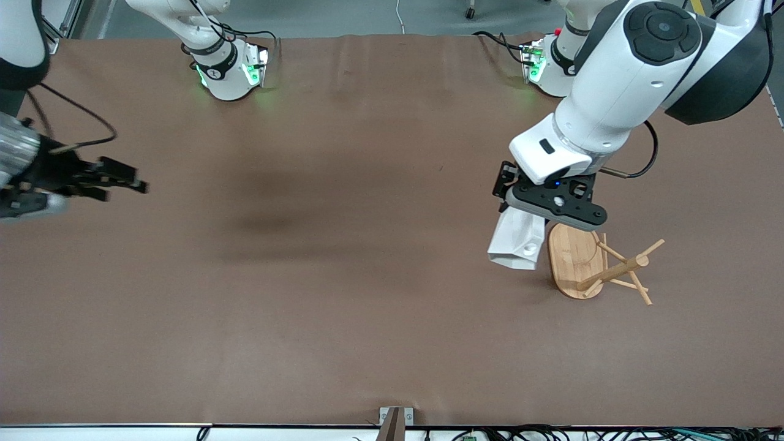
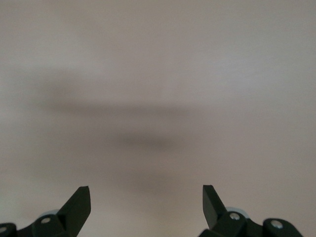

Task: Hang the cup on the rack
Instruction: 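Lower the cup with the left gripper beside the wooden rack pegs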

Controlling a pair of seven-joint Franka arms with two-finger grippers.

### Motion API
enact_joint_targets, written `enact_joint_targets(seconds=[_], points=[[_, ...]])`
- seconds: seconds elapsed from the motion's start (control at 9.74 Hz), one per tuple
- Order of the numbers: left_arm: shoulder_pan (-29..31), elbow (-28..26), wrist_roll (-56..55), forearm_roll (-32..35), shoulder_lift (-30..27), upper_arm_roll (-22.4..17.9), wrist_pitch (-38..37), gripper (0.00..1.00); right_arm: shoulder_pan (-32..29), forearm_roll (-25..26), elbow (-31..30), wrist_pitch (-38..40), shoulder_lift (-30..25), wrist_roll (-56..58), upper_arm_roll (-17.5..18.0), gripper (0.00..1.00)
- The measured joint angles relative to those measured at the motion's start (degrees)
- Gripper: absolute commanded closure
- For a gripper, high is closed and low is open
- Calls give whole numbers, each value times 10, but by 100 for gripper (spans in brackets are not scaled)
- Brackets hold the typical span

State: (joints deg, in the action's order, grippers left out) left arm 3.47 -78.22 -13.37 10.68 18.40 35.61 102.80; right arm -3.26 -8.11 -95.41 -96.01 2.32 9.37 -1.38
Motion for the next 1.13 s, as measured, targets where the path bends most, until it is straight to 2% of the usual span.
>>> enact_joint_targets(seconds=[0.1, 0.21, 0.51, 0.72, 0.92, 1.13], points=[[15, -1, -1, 1, -1, 0, -4, 70, 1, 31, 33, 11, -1, 0, -8, 0], [32, -4, -1, -4, -5, -6, -9, 71, 4, 40, 67, 24, -2, 0, -20, 0], [35, -62, 10, -82, -45, -82, -5, 71, 19, 41, 137, 81, -4, 0, -64, 0], [19, -145, 10, -121, -93, -119, 49, 71, 24, 46, 141, 106, -5, -4, -66, 0], [12, -241, 8, -131, -149, -128, 119, 71, 27, 68, 132, 110, -15, -7, -65, 0], [12, -312, 5, -132, -184, -131, 171, 71, 27, 73, 123, 110, -21, -9, -65, 0]])
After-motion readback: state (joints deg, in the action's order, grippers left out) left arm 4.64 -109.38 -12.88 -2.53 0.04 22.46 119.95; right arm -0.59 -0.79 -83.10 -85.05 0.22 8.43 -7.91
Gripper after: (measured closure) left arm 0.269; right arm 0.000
